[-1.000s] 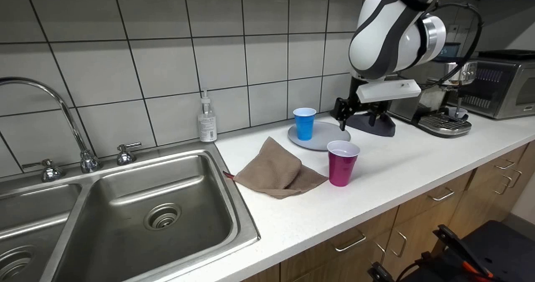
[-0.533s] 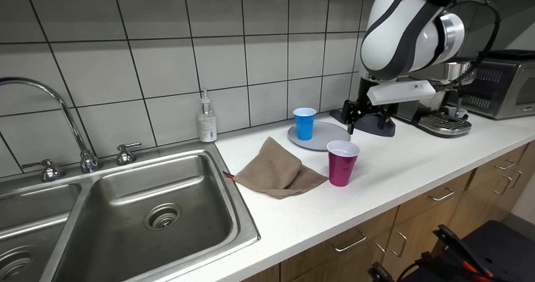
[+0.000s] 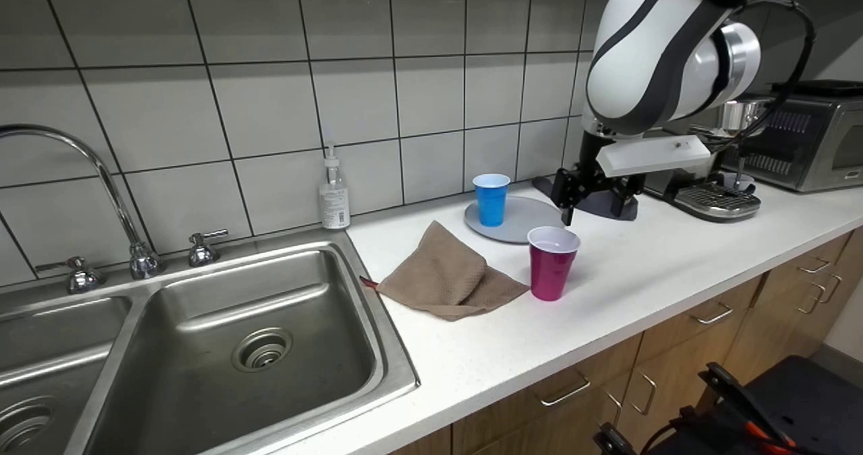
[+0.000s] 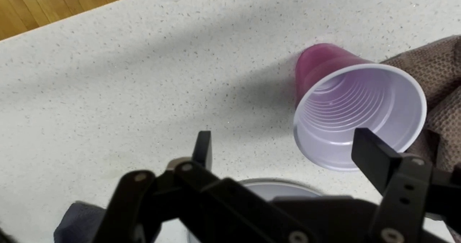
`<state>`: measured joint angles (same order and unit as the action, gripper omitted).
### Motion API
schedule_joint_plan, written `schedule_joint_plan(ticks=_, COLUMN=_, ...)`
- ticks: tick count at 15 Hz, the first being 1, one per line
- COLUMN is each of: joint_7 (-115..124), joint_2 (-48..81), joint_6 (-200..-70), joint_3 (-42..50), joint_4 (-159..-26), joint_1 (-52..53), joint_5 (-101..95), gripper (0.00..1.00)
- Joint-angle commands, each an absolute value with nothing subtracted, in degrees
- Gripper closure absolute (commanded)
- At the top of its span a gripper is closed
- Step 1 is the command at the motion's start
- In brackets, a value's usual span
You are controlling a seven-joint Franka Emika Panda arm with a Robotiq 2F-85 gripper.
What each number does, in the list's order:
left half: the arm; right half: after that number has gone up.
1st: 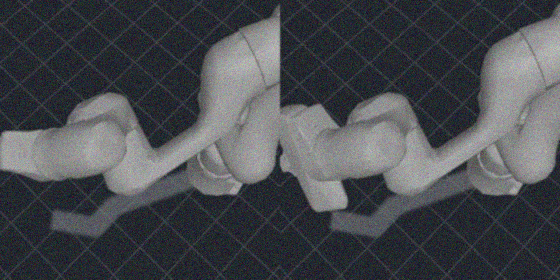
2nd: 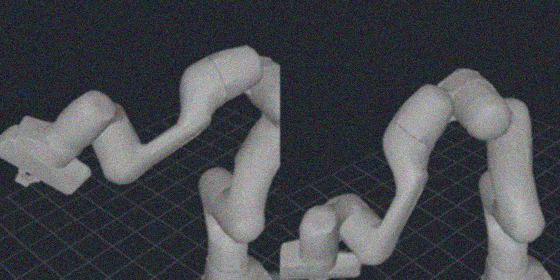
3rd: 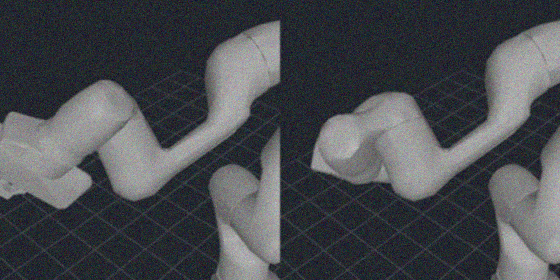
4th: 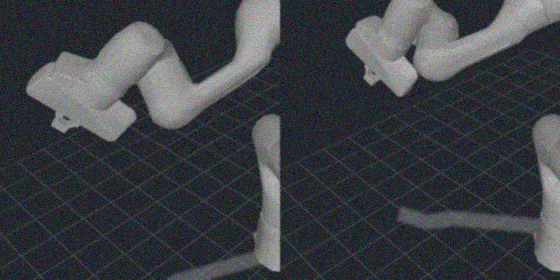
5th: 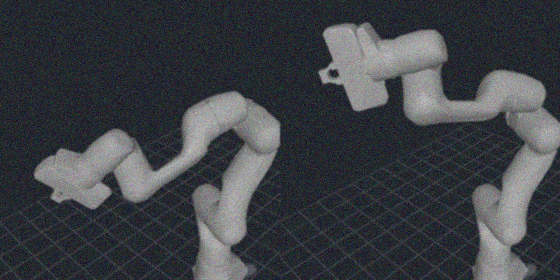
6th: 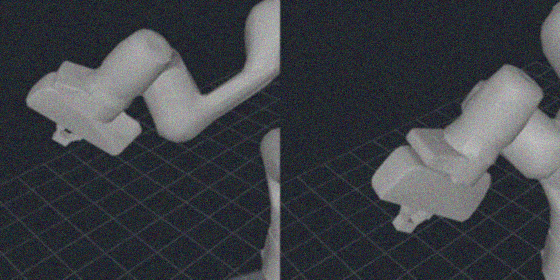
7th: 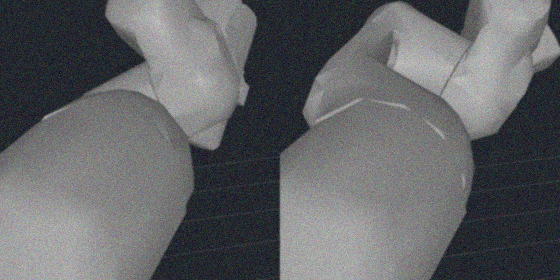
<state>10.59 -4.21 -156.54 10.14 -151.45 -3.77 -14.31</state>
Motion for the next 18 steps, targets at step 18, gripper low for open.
schedule_joint_plan(ticks=18, joint_7=9.83, joint_2=2.59, joint_6=-155.96, joint_3=8.05, joint_4=-147.08, joint_1=-4.66, joint_5=-14.14, gripper=0.0)
